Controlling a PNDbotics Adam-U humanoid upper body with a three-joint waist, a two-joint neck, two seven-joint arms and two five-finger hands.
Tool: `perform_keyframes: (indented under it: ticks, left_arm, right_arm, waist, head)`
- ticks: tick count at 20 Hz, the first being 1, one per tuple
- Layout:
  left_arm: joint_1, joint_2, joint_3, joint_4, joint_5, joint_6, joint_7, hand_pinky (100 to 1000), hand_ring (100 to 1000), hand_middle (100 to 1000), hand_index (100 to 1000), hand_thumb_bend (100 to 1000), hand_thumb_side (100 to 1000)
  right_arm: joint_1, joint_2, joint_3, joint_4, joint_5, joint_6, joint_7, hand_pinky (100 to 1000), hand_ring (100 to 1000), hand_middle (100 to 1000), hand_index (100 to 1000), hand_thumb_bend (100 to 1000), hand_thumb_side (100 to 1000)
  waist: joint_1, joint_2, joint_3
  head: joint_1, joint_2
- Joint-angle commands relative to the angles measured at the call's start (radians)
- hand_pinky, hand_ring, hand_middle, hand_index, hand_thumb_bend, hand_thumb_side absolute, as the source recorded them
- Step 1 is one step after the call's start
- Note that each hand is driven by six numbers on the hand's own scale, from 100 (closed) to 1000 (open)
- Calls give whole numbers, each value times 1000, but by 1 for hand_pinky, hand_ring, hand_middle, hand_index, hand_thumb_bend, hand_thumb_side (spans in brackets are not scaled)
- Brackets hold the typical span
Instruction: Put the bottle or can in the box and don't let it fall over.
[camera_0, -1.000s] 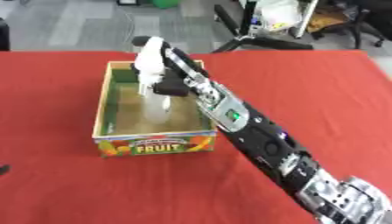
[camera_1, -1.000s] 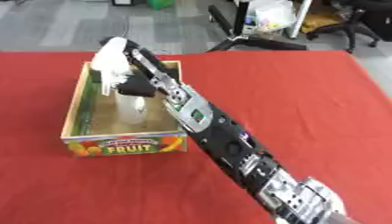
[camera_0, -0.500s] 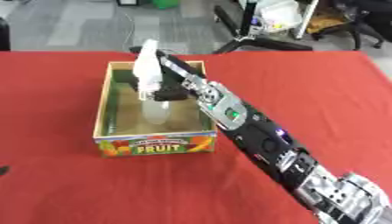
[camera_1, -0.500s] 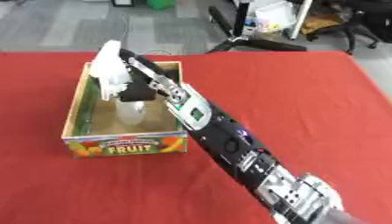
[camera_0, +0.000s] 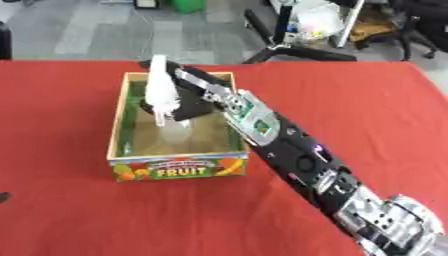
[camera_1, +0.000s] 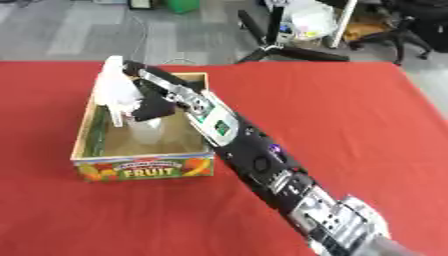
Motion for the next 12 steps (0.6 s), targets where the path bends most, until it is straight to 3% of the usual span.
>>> perform_keyframes:
  ticks: [1,12]
  left_arm:
    - [-5,5,-3,-9,0,0,2,874,1000,949,895,518,747]
    - [-6,8,-4,-6,-2,0,2,874,1000,948,895,524,747]
  right_arm:
    - [-31,-24,-22,24,3,6,-13,896,1000,1000,1000,310,513]
    - [-54,-57,-55,139,-17,3,-39,904,1000,1000,1000,320,517]
  waist:
    - [4,-24,2]
    - [-2,-23,-1]
  head:
    - [-4,-12]
    - [-7,-25]
